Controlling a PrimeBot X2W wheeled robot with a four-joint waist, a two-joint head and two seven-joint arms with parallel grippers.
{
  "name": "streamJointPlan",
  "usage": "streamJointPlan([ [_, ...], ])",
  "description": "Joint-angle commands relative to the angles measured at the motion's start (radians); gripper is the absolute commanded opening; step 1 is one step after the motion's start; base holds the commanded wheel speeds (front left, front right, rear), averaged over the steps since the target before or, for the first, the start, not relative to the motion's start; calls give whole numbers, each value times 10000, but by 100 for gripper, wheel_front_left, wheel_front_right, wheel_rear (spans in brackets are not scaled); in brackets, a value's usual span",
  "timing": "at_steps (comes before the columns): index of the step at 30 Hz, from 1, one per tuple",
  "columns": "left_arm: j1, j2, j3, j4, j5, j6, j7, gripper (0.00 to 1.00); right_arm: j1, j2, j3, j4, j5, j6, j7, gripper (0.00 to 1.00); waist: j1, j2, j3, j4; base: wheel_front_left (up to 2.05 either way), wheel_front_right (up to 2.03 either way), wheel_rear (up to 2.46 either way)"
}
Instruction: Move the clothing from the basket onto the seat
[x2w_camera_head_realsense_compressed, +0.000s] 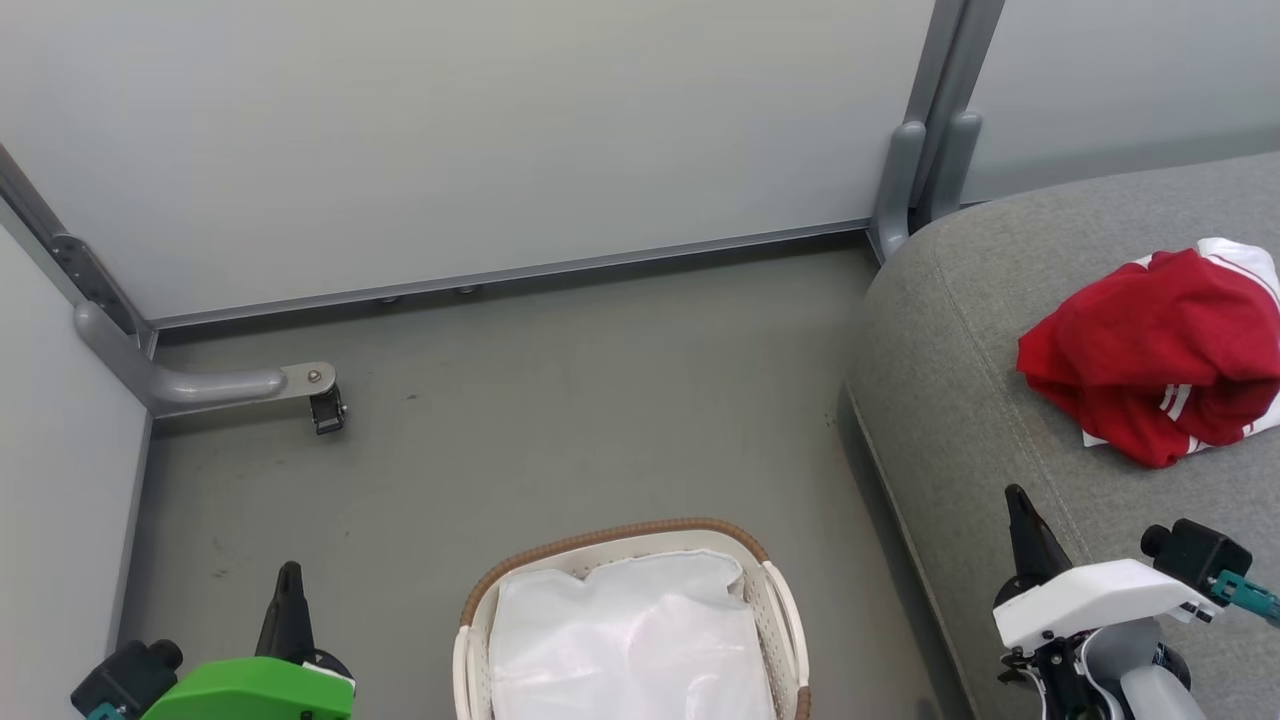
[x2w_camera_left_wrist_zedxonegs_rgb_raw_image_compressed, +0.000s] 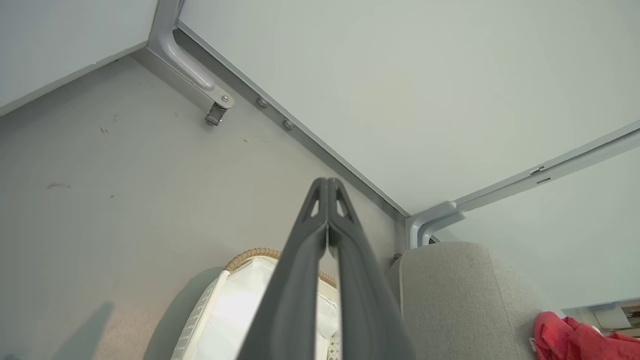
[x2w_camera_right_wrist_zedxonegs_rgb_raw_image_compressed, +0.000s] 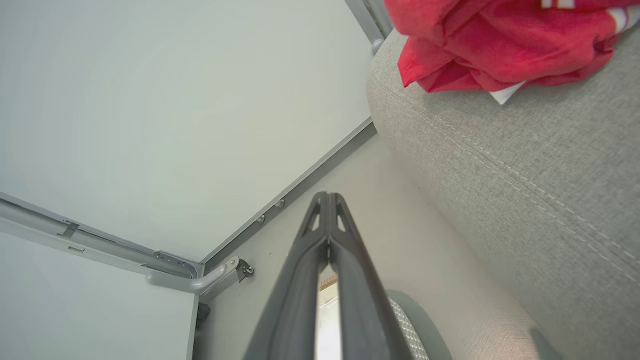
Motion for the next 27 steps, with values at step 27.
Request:
streamJointPlan([
  [27,-576,82,265,-578,-3096,-95,831,0,37,-74,-417,-635,3427,-6,829,0,0,0,-63,-109,0,0,0],
])
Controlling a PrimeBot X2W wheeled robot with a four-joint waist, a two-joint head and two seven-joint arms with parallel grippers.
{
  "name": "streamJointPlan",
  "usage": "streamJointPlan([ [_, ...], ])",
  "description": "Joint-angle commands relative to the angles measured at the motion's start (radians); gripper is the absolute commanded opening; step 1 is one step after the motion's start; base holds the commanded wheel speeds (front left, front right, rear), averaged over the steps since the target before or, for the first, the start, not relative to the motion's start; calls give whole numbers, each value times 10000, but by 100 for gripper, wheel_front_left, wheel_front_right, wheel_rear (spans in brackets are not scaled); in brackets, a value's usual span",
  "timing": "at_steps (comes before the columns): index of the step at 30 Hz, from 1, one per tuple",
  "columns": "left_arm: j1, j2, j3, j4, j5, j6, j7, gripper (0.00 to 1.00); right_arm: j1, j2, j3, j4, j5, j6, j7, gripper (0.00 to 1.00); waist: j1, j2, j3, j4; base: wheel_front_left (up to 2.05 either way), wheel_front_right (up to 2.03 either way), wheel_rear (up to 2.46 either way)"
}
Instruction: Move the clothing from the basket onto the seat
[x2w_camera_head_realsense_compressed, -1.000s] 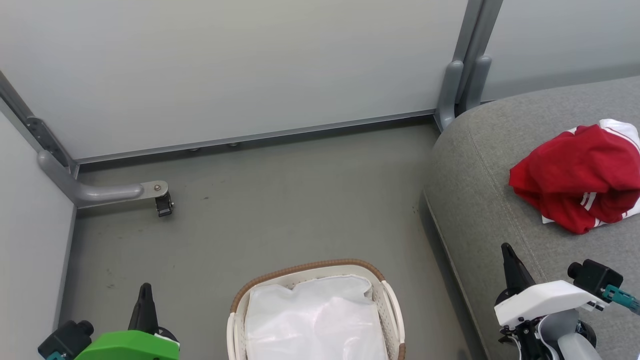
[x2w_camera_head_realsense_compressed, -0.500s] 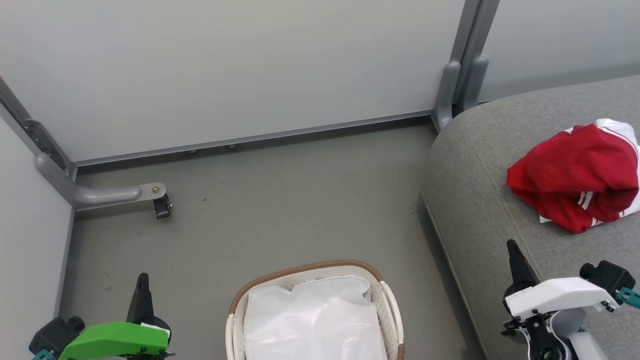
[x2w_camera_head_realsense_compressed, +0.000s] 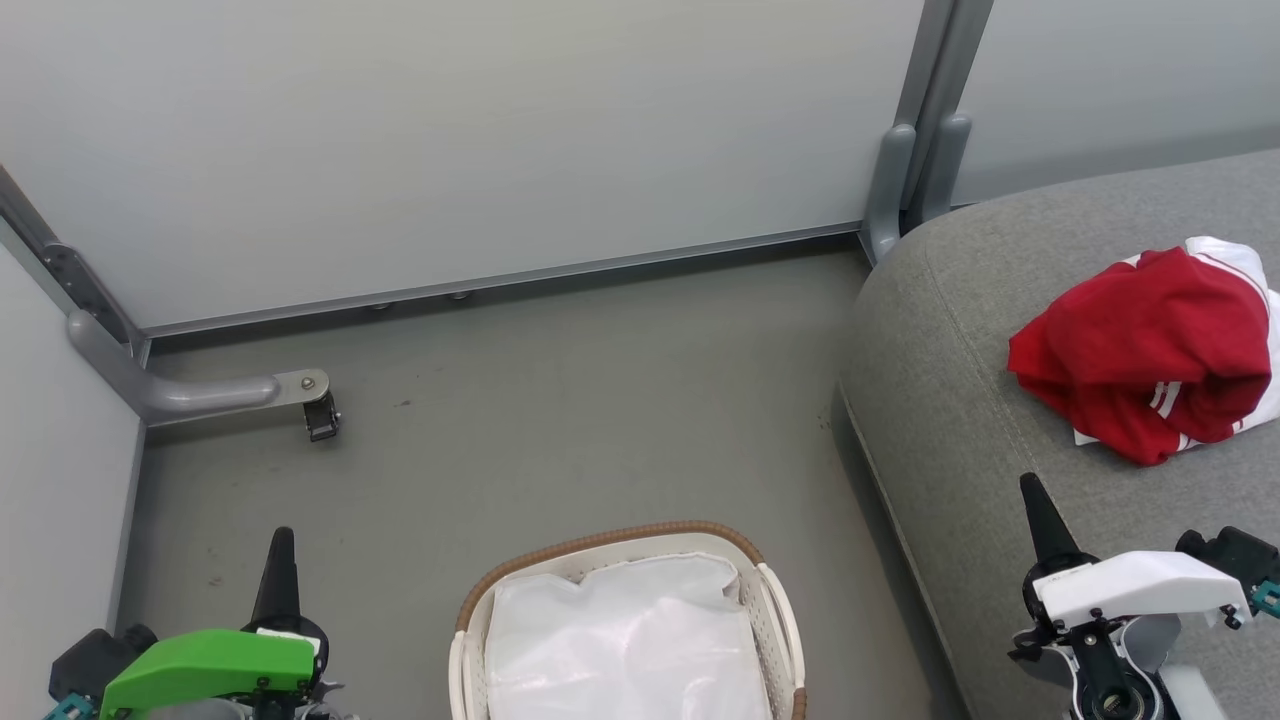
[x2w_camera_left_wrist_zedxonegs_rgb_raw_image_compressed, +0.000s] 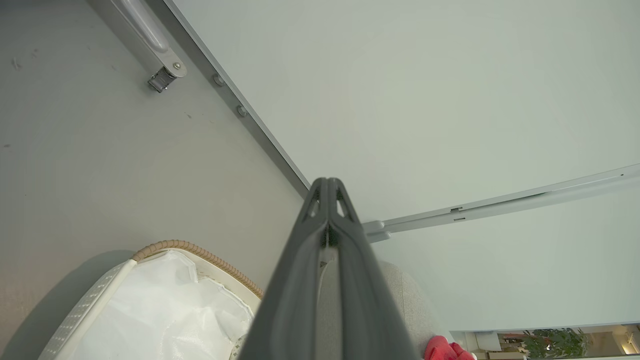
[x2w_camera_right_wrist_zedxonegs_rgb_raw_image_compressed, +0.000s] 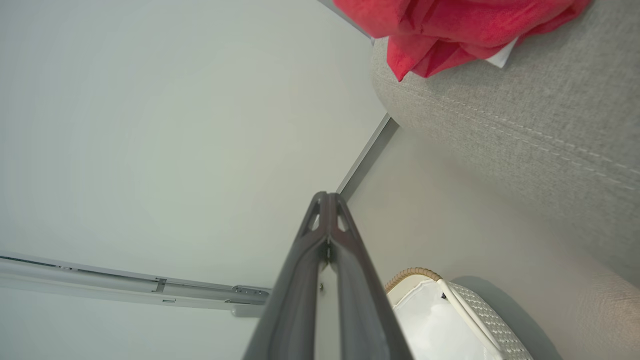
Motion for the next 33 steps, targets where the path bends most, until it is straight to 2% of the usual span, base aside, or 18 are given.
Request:
streamJointPlan([
  [1,-251,75,61,-141,-291,-35,77,0,6,-60,-66,-143,291,-4,74,0,0,0,-3,-6,0,0,0],
  [33,-499,94,266,-517,-2935,-85,808,0,89,-75,-395,-560,3213,-5,802,0,0,0,-77,-133,0,0,0],
])
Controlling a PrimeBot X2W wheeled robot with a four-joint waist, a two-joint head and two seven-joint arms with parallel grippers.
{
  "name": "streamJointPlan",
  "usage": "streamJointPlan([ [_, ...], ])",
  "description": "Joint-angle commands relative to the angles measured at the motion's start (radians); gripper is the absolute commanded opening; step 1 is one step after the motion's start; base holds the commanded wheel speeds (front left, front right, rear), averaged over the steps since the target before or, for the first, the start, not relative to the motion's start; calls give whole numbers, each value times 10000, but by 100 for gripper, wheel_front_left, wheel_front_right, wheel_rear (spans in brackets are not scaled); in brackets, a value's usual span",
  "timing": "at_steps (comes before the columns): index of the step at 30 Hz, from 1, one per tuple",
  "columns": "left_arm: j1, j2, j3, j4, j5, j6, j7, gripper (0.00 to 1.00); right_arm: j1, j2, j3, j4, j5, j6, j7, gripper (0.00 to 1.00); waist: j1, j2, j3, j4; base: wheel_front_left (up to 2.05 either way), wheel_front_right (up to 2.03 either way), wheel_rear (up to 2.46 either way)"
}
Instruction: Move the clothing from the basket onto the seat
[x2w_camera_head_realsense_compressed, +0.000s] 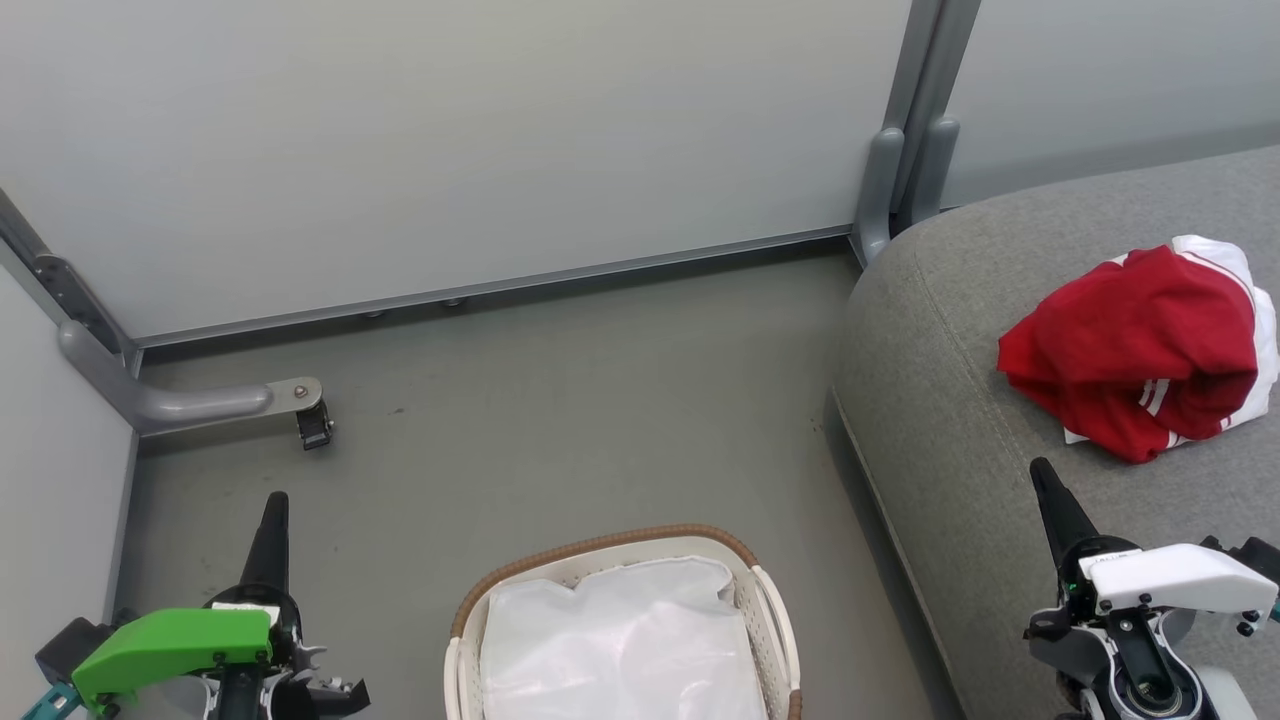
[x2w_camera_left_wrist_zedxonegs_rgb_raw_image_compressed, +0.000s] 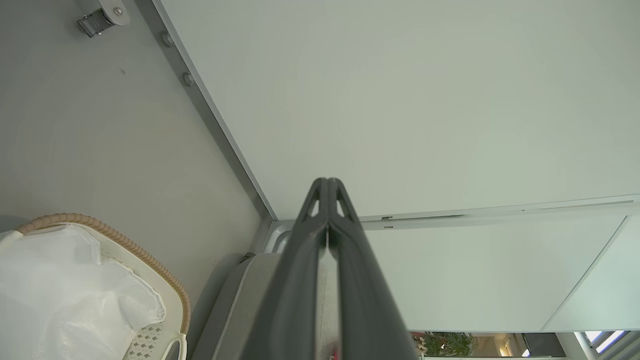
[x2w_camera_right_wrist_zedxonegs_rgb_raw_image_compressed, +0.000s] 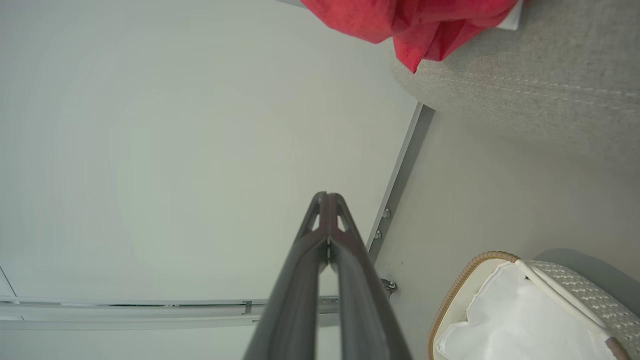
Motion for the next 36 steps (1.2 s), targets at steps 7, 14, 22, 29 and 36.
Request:
streamJointPlan([
  [7,-272,77,92,-146,-634,-85,184,0,79,-64,-109,-163,697,-2,196,0,0,0,-18,-30,0,0,0],
  [14,-276,79,126,-214,-1121,-76,315,0,96,-67,-164,-233,1215,-1,320,0,0,0,-34,-58,0,0,0],
  [22,-329,83,161,-282,-1628,-88,468,0,116,-69,-228,-304,1780,-1,471,0,0,0,-52,-90,0,0,0],
  [29,-333,83,170,-298,-1787,-93,517,0,123,-70,-247,-333,1960,-2,512,0,0,0,-60,-104,0,0,0],
  [36,-333,83,170,-299,-1785,-93,516,0,123,-70,-245,-331,1961,-2,512,0,0,0,-60,-104,0,0,0],
])
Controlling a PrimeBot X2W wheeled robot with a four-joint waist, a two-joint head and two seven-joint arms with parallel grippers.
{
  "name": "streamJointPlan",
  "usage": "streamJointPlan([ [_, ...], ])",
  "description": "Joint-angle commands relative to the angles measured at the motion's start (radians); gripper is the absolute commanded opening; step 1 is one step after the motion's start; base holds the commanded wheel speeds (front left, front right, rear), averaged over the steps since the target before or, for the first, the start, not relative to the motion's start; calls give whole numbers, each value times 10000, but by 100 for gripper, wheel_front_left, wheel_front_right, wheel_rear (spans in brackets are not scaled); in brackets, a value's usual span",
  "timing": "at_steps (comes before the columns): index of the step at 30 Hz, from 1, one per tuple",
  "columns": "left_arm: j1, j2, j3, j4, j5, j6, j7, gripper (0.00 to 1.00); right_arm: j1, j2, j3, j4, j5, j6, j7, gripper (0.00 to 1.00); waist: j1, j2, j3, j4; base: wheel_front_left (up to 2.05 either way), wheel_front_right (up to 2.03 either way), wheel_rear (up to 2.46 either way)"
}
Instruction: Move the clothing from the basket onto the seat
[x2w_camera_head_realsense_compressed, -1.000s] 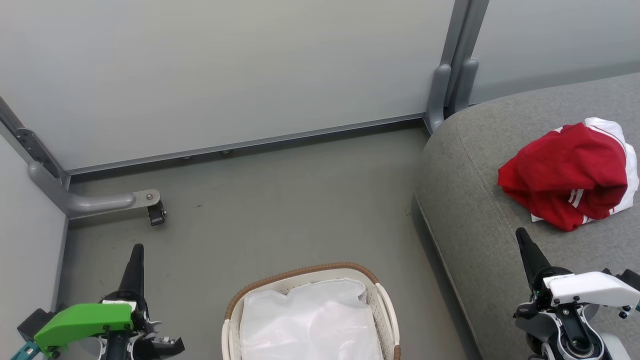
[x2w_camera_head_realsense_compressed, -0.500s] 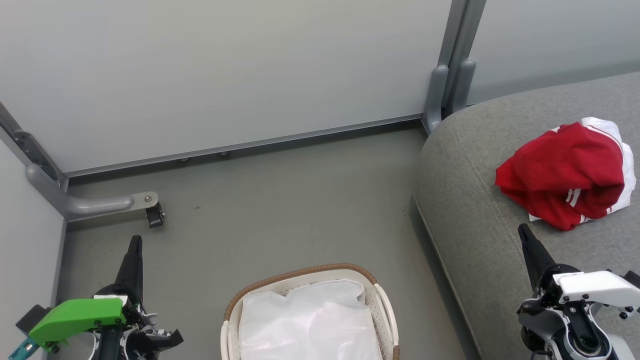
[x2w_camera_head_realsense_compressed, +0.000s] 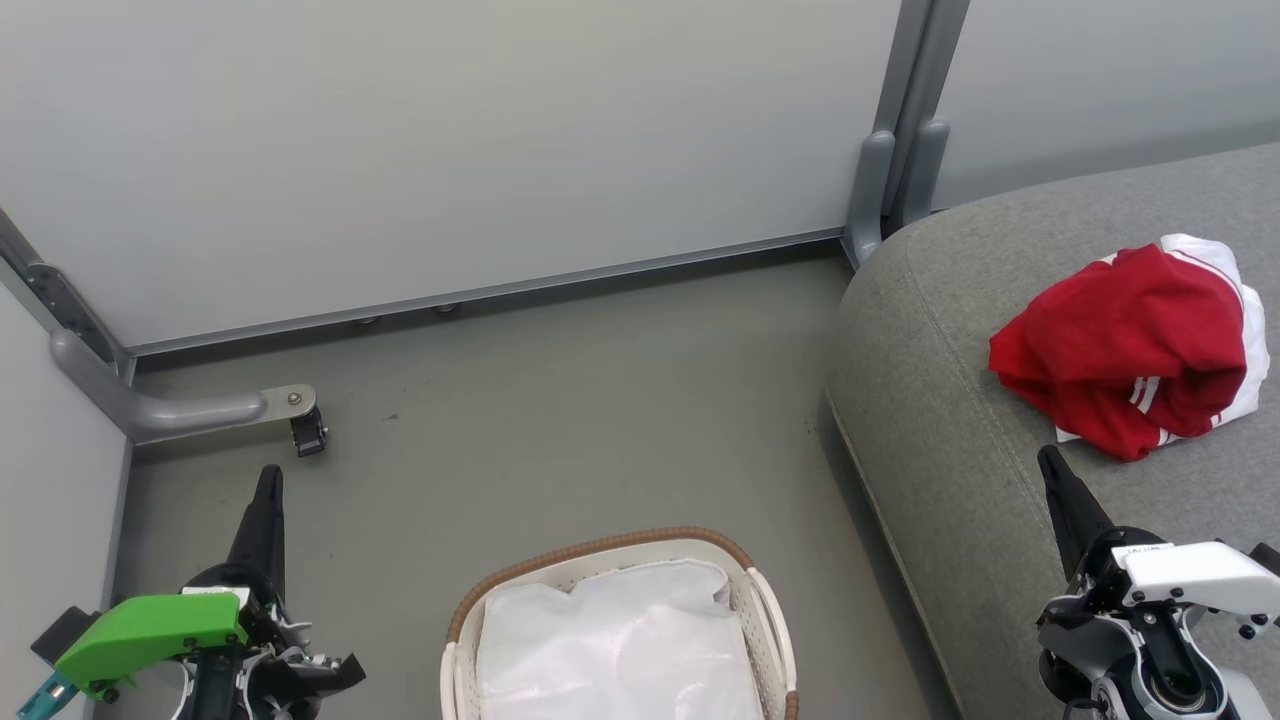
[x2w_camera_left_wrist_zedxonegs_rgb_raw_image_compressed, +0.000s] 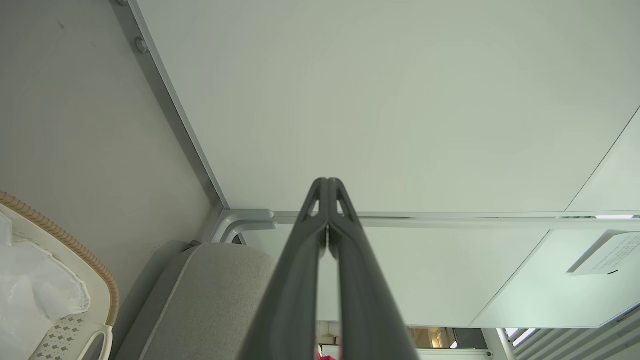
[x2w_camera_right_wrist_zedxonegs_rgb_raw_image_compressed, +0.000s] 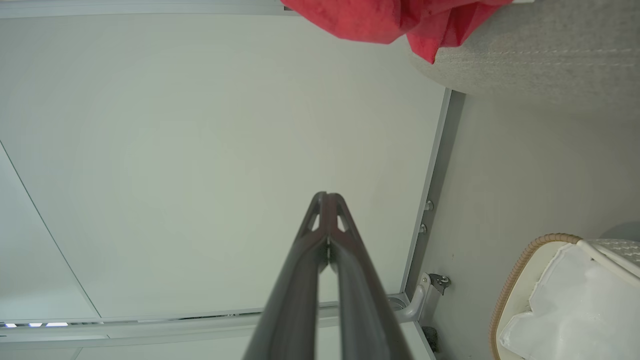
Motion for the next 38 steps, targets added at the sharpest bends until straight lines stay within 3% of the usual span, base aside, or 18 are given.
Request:
streamJointPlan([
  [1,-119,66,26,-15,-29,-62,47,0,104,-59,-20,-27,34,0,34,0,0,0,0,0,0,0,0],
  [38,-119,66,24,-16,-30,-62,45,0,105,-59,-17,-27,36,0,32,0,0,0,0,0,0,0,0],
])
